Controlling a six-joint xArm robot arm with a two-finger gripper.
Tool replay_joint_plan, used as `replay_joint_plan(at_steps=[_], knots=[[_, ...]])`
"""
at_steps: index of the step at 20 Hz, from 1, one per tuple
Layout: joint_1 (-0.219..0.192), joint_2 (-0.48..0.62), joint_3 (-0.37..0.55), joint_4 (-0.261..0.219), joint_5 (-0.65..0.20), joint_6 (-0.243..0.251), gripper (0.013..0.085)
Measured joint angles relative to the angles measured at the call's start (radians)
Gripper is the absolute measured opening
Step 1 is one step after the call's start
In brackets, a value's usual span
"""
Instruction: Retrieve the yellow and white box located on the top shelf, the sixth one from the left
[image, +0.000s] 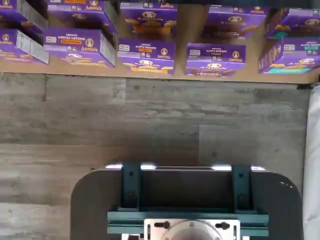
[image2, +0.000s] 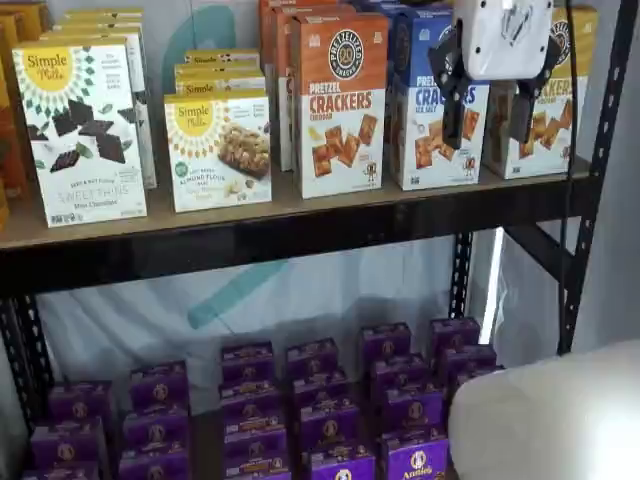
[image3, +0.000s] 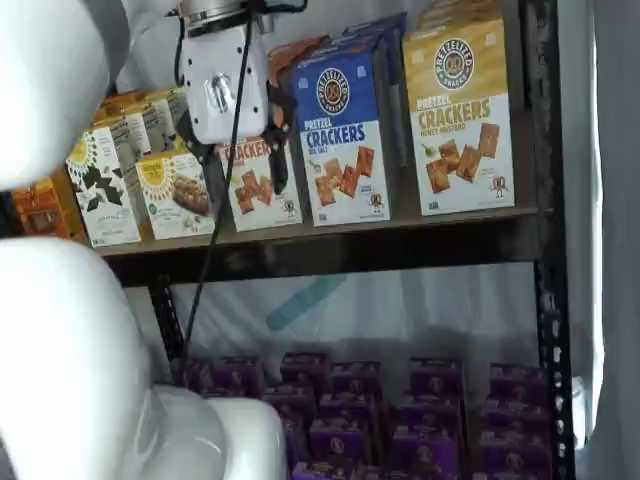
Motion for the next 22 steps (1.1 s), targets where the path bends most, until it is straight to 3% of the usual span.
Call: replay_joint_plan(at_steps=[2,7,11,17,22], knots=[[-0.011,0.026,-0.022,0.013,0.043,-0.004,0.085],[-0.018,0.031,-0.028,0.019,0.052,-0.009,0.085],[-0.009,0.023,-0.018,-0.024,0.021,-0.019,0.085],[-0.071,0.016,0.007,-0.08,-0.061,-0.099,0.085],[-0.166,0.02,0.031,-0.084,-0.15,-0.189,0.085]])
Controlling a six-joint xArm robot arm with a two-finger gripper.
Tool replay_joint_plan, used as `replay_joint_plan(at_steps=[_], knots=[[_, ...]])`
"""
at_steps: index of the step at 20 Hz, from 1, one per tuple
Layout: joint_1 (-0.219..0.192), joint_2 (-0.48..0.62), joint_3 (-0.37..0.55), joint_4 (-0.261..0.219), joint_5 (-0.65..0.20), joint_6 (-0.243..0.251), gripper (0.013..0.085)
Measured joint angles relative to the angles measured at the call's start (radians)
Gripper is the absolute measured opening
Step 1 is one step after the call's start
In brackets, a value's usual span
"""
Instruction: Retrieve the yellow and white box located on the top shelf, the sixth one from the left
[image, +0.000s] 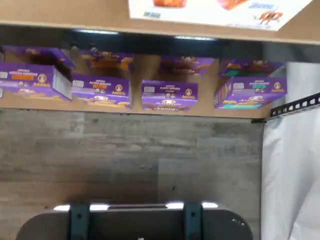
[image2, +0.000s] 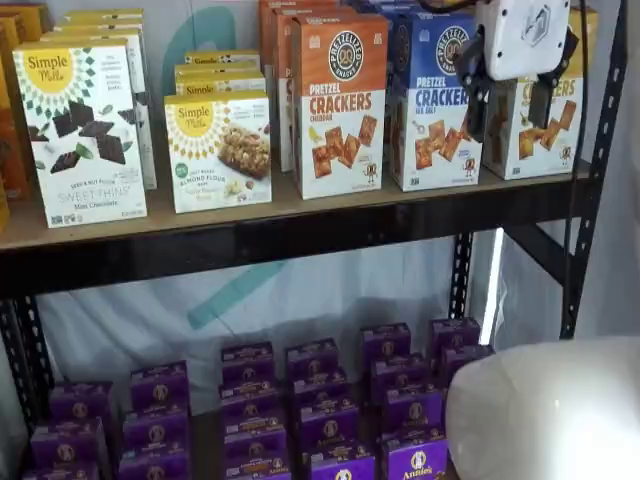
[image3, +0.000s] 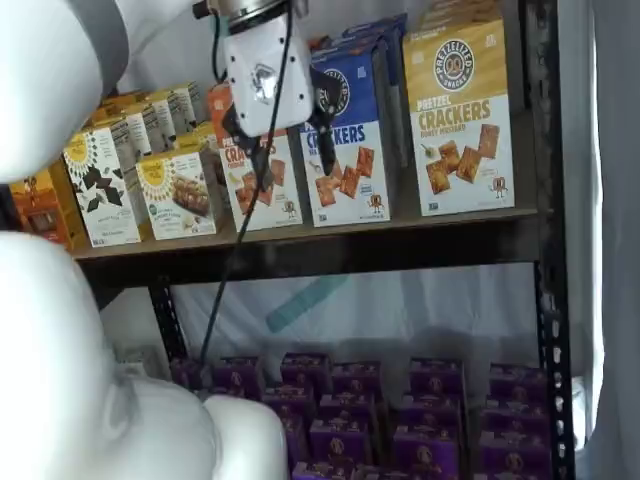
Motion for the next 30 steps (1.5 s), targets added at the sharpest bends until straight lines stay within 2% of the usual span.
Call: replay_joint_plan(at_steps=[8,14,19,23,30], knots=[[-0.164,0.044,0.005,0.023,-0.139,-0.149,0.085],[-0.29,0.143,-0.057,0.035,-0.205,-0.268,0.085],[-0.379,0.208,-0.109,0.084,-0.248,-0.349,0.085],[-0.418,0.237,-0.141,0.118,-0.258,-0.384,0.085],[-0.445,0.253,-0.163,0.141,-0.274,-0.408,0.085]])
